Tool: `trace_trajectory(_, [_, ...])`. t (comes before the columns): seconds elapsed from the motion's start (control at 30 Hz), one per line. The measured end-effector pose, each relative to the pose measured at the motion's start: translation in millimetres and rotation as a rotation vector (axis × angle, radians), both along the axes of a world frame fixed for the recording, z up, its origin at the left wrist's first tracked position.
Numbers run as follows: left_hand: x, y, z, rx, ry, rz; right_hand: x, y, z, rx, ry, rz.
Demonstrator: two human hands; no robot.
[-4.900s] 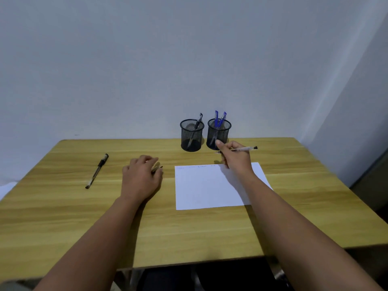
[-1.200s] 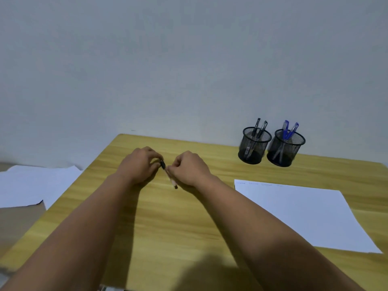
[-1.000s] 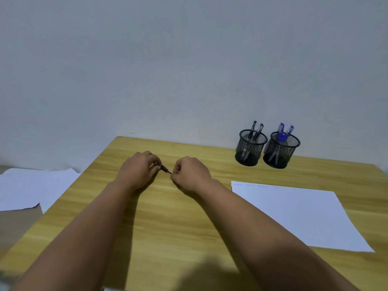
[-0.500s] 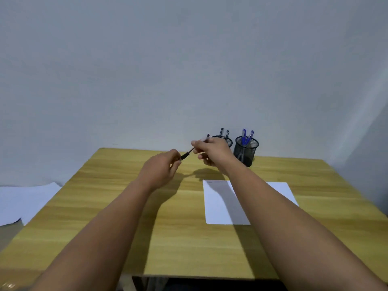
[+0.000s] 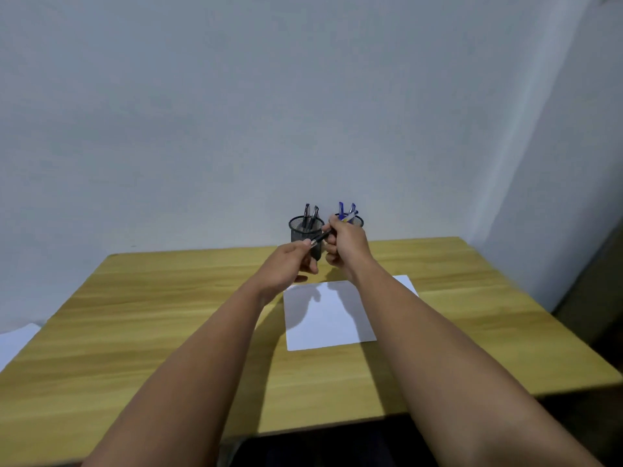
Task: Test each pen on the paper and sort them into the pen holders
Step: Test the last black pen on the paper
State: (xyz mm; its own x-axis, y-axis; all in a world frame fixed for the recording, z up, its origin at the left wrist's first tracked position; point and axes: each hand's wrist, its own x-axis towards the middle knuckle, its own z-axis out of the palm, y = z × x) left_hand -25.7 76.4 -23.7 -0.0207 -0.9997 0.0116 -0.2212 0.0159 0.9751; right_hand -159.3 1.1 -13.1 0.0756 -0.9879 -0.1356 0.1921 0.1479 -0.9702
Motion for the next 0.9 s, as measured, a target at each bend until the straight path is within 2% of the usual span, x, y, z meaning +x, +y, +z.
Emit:
trace_trajectory(0.1, [-8, -2, -9, 0.008, -0.063, 0.011, -1, -3, -13, 0.047, -0.021, -0.047])
trace_trajectory(0.2, [-10, -3, -15, 0.024, -0.031, 0.036, 1, -9, -23, 0.08, -0.041, -0.075])
trace_trajectory(0.33, [-18, -3, -18, 0.066, 0.086, 0.051, 12, -16, -26, 0.108, -0.032, -0.108])
trace_trajectory(0.47, [-3, 4, -23, 0.125, 0.215, 0.034, -26, -39, -22, 0.176, -0.212, -0.33])
trace_trajectory(0.5, [7, 6, -28, 0.109, 0.143, 0.058, -44, -46, -22, 0.171, -0.175, -0.373])
trace_trajectory(0.53, [19, 6, -35, 0.068, -0.011, 0.107, -60, -50, -21, 0.155, -0.107, -0.388])
trace_trajectory(0.63, [51, 1, -62, -0.04, -0.655, 0.336, -82, -52, -25, 0.065, 0.031, -0.32])
trace_trajectory(0.7, [62, -2, -74, -0.059, -0.93, 0.422, -85, -46, -33, -0.009, 0.114, -0.27])
trace_trajectory(0.8, [74, -5, -86, -0.095, -1.194, 0.407, -91, -38, -47, -0.113, 0.22, -0.267])
trace_trajectory(0.9, [78, -6, -94, -0.079, -1.204, 0.422, -94, -35, -61, -0.12, 0.21, -0.255])
